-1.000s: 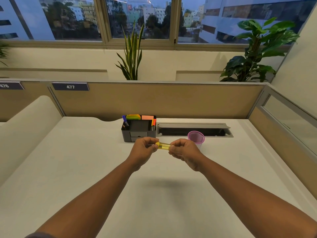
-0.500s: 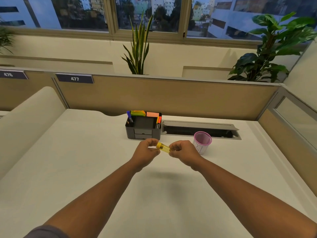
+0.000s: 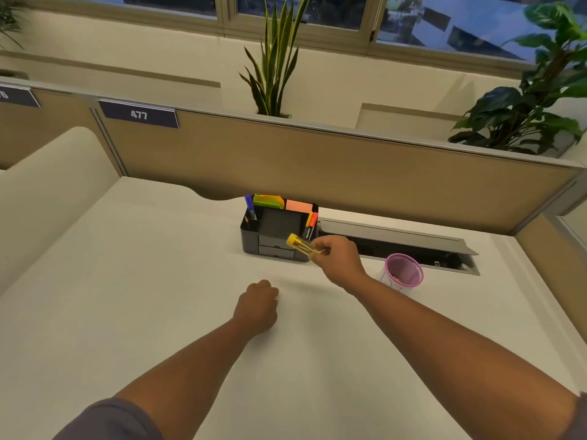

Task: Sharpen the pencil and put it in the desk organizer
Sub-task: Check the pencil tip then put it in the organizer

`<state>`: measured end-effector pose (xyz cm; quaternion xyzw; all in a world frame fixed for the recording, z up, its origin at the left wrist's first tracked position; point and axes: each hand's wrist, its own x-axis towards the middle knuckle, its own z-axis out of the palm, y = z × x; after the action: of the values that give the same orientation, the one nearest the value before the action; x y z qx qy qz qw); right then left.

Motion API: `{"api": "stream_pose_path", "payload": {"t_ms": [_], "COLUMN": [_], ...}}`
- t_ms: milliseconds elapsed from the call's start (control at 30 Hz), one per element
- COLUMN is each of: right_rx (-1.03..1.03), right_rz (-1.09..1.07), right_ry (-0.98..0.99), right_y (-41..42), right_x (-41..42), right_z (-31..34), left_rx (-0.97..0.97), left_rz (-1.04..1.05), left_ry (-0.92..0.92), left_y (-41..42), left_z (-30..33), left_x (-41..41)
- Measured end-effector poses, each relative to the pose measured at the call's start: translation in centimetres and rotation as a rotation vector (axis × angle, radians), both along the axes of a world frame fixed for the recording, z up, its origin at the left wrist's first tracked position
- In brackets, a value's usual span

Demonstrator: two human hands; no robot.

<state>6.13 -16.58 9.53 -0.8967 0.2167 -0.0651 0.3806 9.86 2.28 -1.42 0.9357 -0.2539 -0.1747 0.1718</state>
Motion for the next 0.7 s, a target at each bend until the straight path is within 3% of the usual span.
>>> {"api": "stream_pose_path", "payload": {"t_ms": [400, 700], "right_rx": [-0.113, -0.087], "right_rz": [0.100, 0.138], "right_ry": [-0.011, 0.040], "right_y": [0.4, -0.1], "right_x": [8.7, 9.7], "right_z": [-3.0, -4.2], "left_rx": [-0.210, -0.207], "left_rz": [0.036, 0.023], "left_ry": [-0.059, -0.090], "left_y": [-1.4, -1.2], "left_z": [-3.6, -3.5], "left_x": [4.3, 4.6]}}
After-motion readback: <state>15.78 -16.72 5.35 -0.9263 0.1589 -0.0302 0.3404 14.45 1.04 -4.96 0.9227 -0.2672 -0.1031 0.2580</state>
